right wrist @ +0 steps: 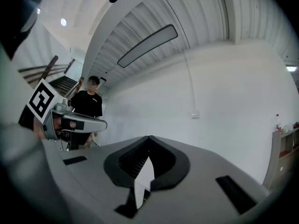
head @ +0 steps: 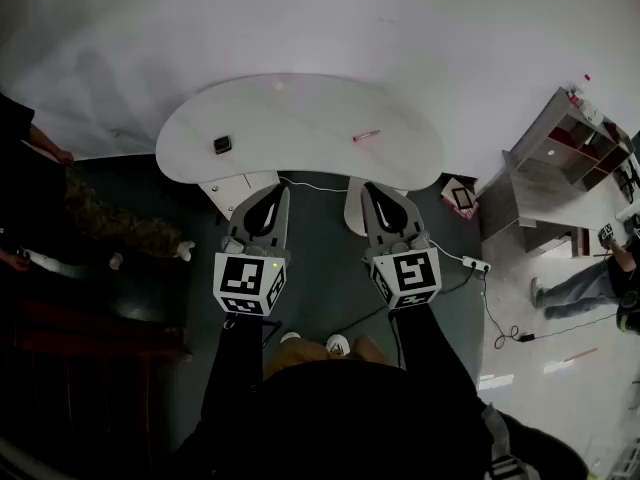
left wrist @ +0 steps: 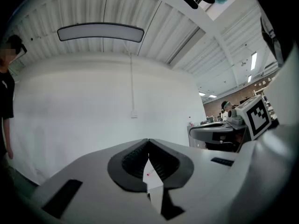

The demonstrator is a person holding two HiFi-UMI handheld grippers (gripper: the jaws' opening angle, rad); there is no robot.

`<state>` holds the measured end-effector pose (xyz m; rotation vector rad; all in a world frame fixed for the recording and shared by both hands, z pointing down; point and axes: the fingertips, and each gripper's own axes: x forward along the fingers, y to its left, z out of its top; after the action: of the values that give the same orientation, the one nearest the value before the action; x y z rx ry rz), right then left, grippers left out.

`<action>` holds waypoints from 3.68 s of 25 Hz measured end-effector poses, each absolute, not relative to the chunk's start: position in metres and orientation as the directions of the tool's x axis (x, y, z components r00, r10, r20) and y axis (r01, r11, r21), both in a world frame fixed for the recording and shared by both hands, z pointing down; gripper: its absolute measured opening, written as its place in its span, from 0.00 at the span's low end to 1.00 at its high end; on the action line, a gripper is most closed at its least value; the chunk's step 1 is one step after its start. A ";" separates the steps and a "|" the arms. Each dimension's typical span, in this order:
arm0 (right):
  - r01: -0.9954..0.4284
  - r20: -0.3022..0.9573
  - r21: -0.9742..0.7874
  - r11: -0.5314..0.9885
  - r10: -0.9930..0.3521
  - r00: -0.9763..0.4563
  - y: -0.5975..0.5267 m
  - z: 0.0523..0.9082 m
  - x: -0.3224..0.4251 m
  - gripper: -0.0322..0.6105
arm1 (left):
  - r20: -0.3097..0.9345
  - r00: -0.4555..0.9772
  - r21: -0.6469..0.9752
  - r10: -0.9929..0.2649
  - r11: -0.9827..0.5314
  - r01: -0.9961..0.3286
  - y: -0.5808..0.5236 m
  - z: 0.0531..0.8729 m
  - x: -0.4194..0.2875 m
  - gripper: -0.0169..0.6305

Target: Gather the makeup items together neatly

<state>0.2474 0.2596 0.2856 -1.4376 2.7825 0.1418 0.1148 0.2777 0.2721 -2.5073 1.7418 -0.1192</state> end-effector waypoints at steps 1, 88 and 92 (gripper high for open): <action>-0.814 -0.049 0.079 0.575 -0.814 -0.579 0.259 0.285 0.247 0.09 | 0.014 0.349 -0.115 -0.937 -0.348 -0.930 0.277 0.272 0.115 0.05; -0.859 -0.009 0.043 0.510 -0.860 -0.511 -0.041 0.321 0.045 0.09 | 0.031 0.462 -0.082 -0.886 -0.463 -0.882 -0.042 0.305 -0.085 0.05; -0.852 -0.003 0.035 0.523 -0.852 -0.523 -0.058 0.329 0.040 0.09 | 0.035 0.449 -0.082 -0.893 -0.450 -0.889 -0.055 0.311 -0.092 0.05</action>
<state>0.0399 -0.0580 0.3287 -1.5407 2.7540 0.0501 -0.0919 -0.0545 0.3110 -2.6297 1.6180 -0.1125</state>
